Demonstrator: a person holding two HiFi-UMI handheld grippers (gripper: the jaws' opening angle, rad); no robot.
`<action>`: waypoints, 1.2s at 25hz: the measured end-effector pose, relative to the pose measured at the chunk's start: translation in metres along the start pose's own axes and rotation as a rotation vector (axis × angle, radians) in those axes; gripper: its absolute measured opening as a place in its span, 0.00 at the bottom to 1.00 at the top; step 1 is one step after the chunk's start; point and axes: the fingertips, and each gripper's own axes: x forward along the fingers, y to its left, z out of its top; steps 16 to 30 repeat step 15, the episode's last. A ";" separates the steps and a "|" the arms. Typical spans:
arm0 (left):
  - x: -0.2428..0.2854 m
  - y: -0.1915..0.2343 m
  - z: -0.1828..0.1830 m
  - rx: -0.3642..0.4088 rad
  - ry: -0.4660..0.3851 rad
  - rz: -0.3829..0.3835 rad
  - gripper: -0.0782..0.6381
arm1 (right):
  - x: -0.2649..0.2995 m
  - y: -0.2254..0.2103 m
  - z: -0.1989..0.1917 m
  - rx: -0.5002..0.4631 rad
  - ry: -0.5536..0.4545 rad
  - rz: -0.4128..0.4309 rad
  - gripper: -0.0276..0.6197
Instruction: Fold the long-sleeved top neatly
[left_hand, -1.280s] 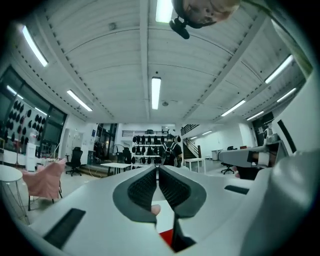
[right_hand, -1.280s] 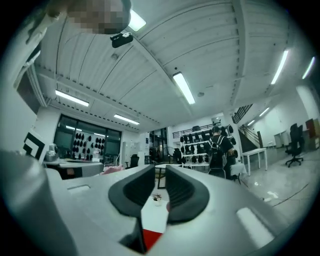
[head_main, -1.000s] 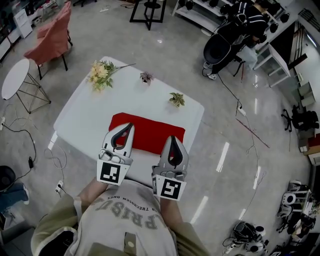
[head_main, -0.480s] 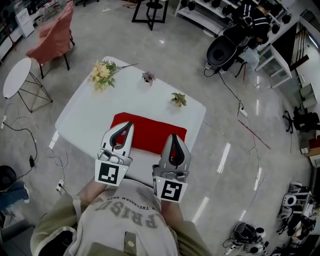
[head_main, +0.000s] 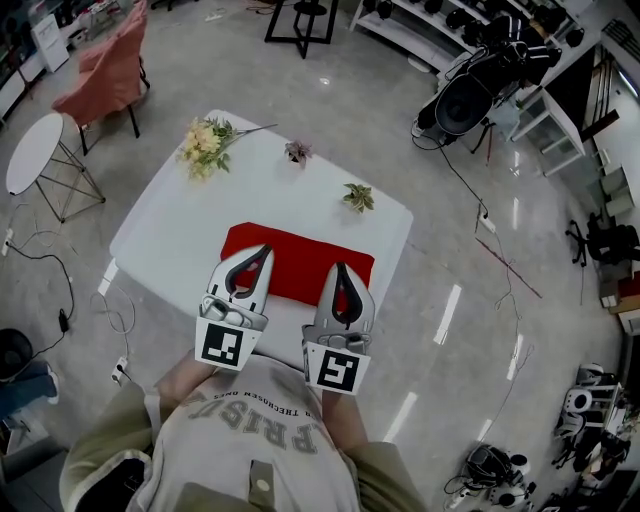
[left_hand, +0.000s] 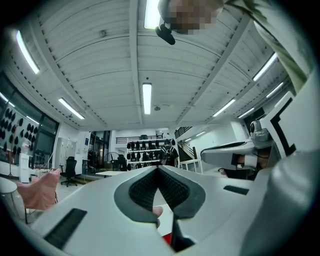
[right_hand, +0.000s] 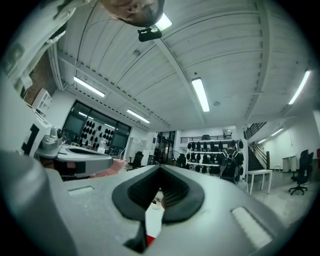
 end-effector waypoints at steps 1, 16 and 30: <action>0.001 0.001 -0.001 -0.001 -0.003 0.001 0.12 | 0.001 -0.001 -0.001 -0.002 0.001 -0.004 0.04; 0.004 0.006 -0.006 -0.005 0.007 0.008 0.12 | 0.009 0.001 0.016 0.028 -0.054 -0.039 0.04; 0.004 0.006 -0.006 -0.005 0.007 0.008 0.12 | 0.009 0.001 0.016 0.028 -0.054 -0.039 0.04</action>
